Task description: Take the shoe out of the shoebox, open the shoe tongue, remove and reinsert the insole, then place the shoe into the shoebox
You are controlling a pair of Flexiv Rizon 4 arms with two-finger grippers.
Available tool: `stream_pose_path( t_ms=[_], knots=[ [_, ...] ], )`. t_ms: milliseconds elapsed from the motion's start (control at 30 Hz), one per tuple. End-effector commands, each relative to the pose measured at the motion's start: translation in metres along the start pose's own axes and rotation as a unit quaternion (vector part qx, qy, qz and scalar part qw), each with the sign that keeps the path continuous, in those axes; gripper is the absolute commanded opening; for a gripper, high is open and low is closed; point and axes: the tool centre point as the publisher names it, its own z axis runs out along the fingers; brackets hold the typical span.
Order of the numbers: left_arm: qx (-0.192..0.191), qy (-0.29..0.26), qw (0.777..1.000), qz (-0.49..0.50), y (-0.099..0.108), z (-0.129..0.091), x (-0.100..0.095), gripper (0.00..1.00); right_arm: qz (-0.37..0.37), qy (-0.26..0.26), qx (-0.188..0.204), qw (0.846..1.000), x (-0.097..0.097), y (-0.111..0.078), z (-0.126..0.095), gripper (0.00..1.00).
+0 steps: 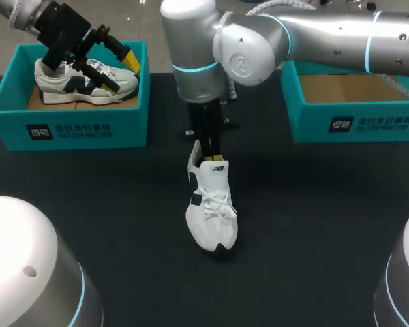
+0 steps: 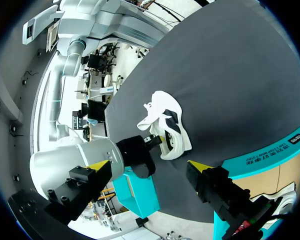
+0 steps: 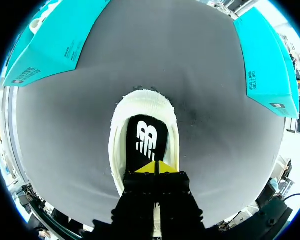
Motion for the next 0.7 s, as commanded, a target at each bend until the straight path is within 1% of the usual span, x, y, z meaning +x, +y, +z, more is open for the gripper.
stream_pose_path(
  t_ms=[33, 233, 400, 433, 467, 500, 533, 700],
  knots=[
    [0.000, 0.002, 1.000, 0.000, -0.001, -0.001, 0.000, 1.00, 0.002, -0.002, 0.024, 1.000, 0.006, 0.000, 0.003, 0.00],
    [0.000, 0.002, 1.000, 0.000, -0.001, -0.001, 0.000, 1.00, 0.011, -0.014, 0.044, 0.999, 0.005, -0.012, 0.011, 0.00],
    [0.000, 0.002, 1.000, 0.000, -0.001, -0.001, 0.000, 1.00, 0.016, -0.003, 0.053, 0.998, 0.002, -0.021, 0.016, 0.00],
    [0.000, 0.002, 1.000, 0.000, -0.001, -0.001, 0.000, 1.00, 0.017, -0.002, 0.054, 0.998, 0.002, -0.022, 0.016, 0.15],
    [0.000, 0.002, 1.000, 0.000, -0.001, -0.001, 0.000, 1.00, 0.020, -0.002, 0.055, 0.998, 0.002, -0.024, 0.016, 0.38],
    [0.000, 0.002, 1.000, 0.000, -0.001, -0.001, 0.000, 1.00, 0.022, 0.001, 0.056, 0.998, 0.002, -0.025, 0.016, 0.74],
    [0.000, 0.002, 1.000, 0.000, -0.001, -0.001, 0.000, 1.00, 0.023, 0.002, 0.056, 0.998, 0.001, -0.026, 0.016, 1.00],
    [0.000, 0.002, 1.000, 0.000, -0.001, -0.001, 0.000, 1.00, 0.028, 0.005, 0.058, 0.998, 0.001, -0.030, 0.016, 1.00]
  ],
)
